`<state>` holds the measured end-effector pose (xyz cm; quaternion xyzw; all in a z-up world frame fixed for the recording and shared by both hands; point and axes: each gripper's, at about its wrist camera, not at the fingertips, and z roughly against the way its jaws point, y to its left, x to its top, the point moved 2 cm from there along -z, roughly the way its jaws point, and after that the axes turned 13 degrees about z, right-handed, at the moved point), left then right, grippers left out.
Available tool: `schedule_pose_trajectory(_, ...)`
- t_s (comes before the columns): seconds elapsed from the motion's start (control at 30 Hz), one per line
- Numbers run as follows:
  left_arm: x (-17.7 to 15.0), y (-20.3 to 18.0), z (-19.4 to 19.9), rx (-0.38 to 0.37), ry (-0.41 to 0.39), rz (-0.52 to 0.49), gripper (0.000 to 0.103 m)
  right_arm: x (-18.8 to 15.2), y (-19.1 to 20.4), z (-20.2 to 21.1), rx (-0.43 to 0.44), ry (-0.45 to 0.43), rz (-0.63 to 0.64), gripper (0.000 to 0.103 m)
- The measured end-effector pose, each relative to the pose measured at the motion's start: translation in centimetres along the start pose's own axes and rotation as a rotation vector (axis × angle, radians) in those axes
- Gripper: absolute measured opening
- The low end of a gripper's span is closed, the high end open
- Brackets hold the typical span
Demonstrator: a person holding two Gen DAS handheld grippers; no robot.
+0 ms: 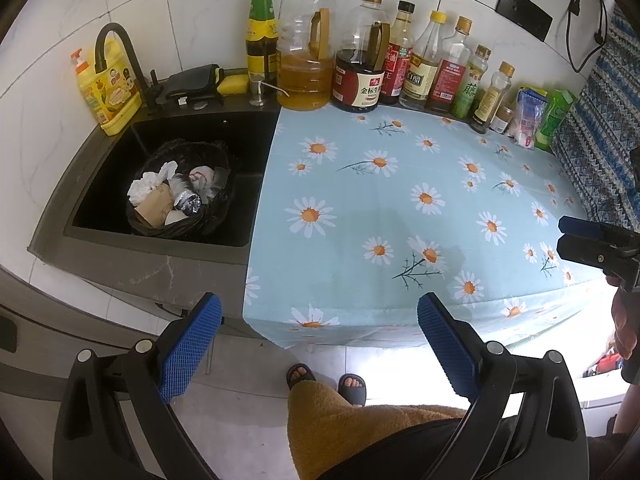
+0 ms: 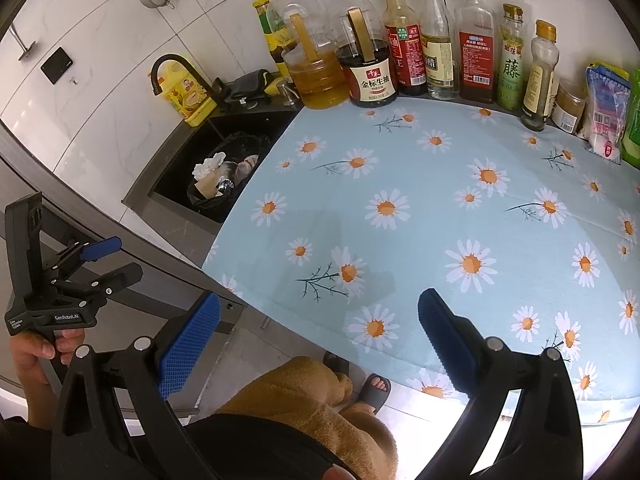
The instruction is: Collect trash
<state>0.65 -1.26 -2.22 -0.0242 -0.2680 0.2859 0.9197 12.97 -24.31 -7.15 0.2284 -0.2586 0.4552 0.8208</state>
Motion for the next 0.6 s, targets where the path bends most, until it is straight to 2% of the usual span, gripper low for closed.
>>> schedule_pose_trajectory(0.27, 0.0, -0.54, 0.03, -0.003, -0.007, -0.013, 0.096, -0.06, -0.18, -0.04, 0.005, -0.003, 0.002, 0.098)
schedule_pose_trajectory(0.6, 0.53, -0.08, -0.11, 0.011, -0.002, 0.032, 0.096, -0.12, -0.49, -0.1, 0.015, -0.003, -0.01, 0.098)
